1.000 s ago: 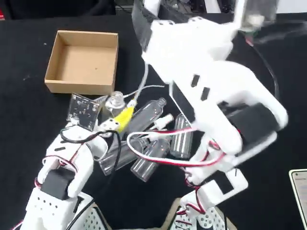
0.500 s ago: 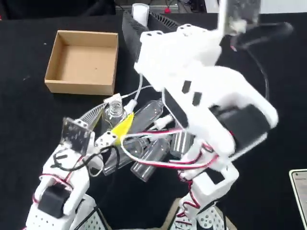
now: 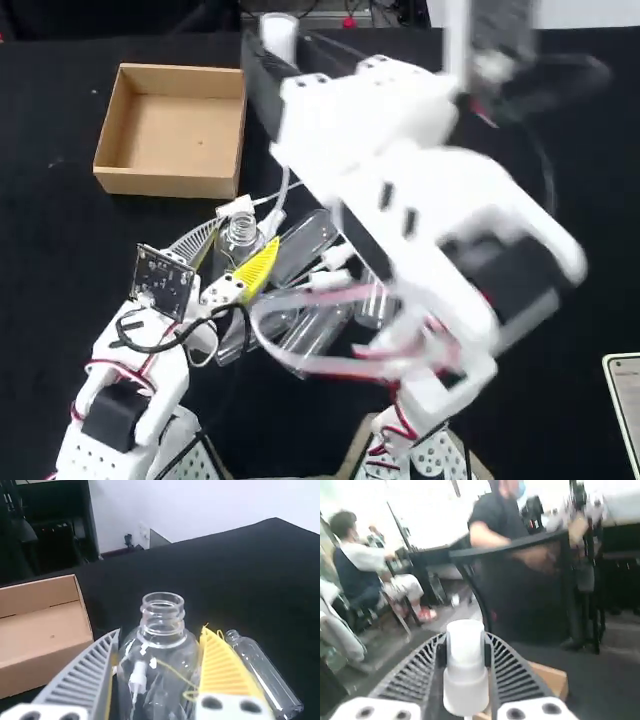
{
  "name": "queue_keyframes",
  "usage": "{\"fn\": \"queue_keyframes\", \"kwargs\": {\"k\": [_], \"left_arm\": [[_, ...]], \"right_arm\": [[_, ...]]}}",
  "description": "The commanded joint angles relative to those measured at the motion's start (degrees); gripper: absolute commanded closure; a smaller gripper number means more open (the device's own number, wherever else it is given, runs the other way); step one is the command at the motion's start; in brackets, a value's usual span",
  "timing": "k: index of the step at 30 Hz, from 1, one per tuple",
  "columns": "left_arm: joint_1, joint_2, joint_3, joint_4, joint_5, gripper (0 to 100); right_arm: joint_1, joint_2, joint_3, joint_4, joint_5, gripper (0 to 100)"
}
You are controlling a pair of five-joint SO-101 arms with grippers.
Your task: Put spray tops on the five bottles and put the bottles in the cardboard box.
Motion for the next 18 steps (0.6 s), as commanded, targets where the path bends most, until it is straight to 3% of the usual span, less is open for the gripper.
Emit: {"fn": "queue_keyframes", "kwargs": {"k": [1, 10, 18], "left_arm": [[0.57, 0.35, -0.31, -0.26, 0.44, 90], [0.75, 0.35, -0.4, -0.26, 0.44, 91], [0.75, 0.35, -0.31, -0.35, 0.44, 91]], "right_arm": [[-0.88, -6.9, 1.63, 1.93, 0.09, 98.8], [-0.53, -28.18, 34.95, -0.26, -2.37, 98.8], [-0.62, -40.13, 75.47, -33.58, -0.26, 98.7]]}}
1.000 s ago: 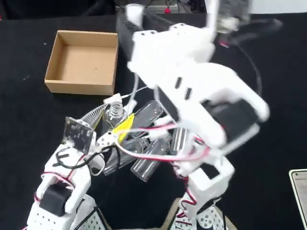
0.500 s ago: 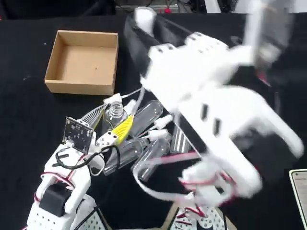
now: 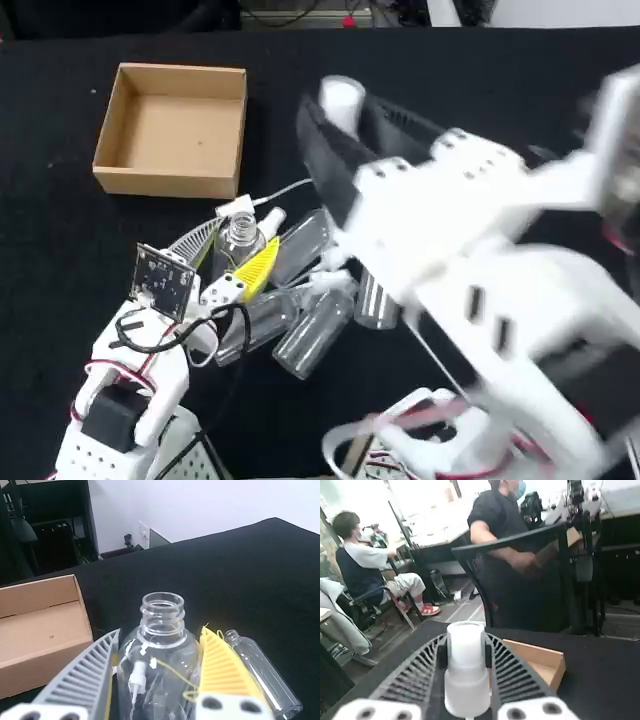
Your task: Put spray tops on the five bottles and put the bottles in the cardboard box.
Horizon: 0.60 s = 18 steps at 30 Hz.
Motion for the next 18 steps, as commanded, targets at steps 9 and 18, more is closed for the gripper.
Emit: {"fn": "queue_keyframes", "kwargs": {"k": [9, 18], "left_arm": [[0.75, 0.35, -0.22, -0.35, 0.44, 91], [0.57, 0.35, -0.22, -0.35, 0.44, 91]], "right_arm": [[-0.35, -19.12, 55.34, -53.98, 0.53, 98.7], [0.97, -17.1, 56.48, -57.41, 2.46, 98.6]]}}
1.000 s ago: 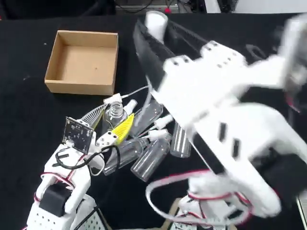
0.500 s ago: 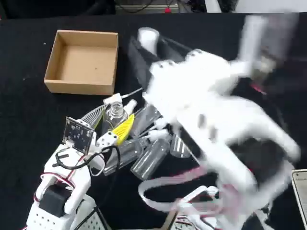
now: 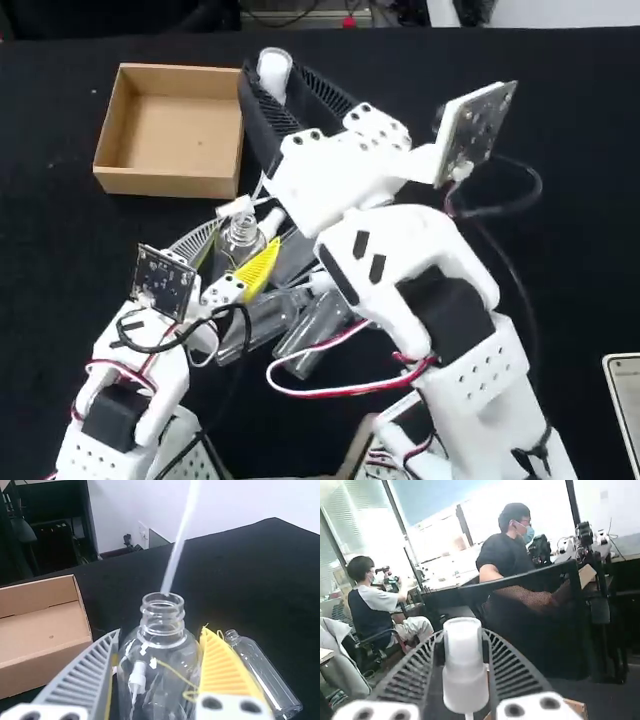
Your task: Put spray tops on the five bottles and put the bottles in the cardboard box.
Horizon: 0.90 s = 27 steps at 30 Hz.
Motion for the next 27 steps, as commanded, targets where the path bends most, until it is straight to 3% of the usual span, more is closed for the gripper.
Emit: {"fn": "queue_keyframes", "kwargs": {"k": [1, 16, 20, 27], "left_arm": [[0.48, 0.35, -0.22, -0.35, 0.44, 91], [0.4, 0.35, -0.22, -0.35, 0.44, 90], [0.4, 0.35, -0.22, -0.35, 0.44, 90], [0.4, 0.35, -0.22, -0.35, 0.44, 90]], "right_arm": [[1.32, 1.36, -0.4, -3.34, 1.93, 98.6], [-0.79, 3.21, 3.12, 0.35, 1.85, 98.6], [-4.13, -0.92, 4.44, 5.1, 1.85, 98.6], [-5.36, -8.31, 14.2, 4.13, 1.93, 98.6]]}}
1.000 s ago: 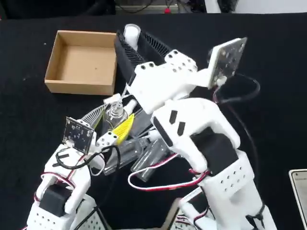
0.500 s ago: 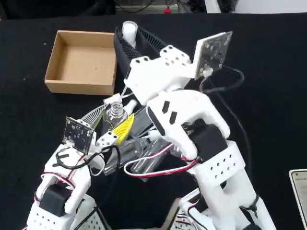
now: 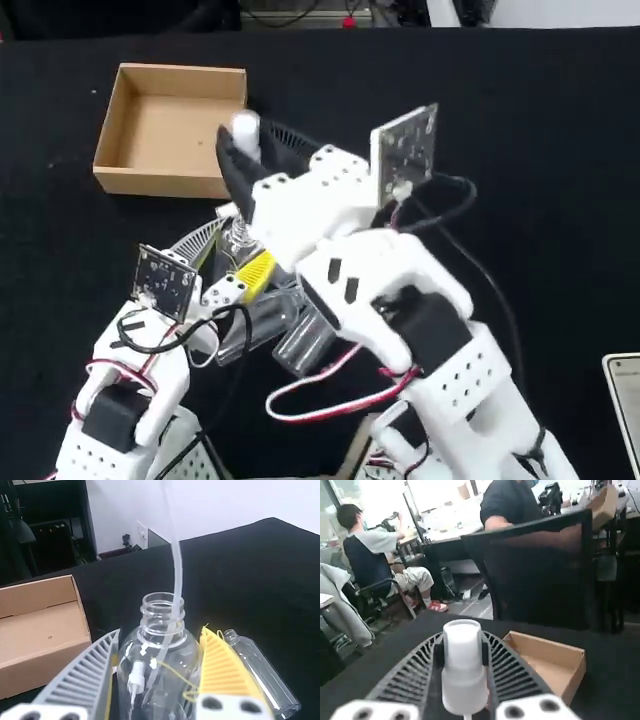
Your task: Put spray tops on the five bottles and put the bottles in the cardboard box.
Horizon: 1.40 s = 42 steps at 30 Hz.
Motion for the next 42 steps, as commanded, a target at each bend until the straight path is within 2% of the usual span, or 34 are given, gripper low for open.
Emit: {"fn": "queue_keyframes", "kwargs": {"k": [1, 15, 21, 42], "left_arm": [[0.13, 0.35, -0.22, -0.35, 0.44, 90], [0.13, 0.35, -0.22, -0.35, 0.44, 91], [0.13, 0.35, -0.22, -0.18, 0.44, 90], [0.13, 0.26, 1.1, 0.09, 0.09, 90]], "right_arm": [[-0.7, -4.0, 2.95, -0.7, 0.53, 98.6], [-0.7, -8.31, 12.7, -0.79, 0.7, 98.6], [-0.7, -8.31, 16.84, -6.15, 0.7, 98.6], [-2.46, -8.31, 18.59, -3.78, 0.7, 98.6]]}}
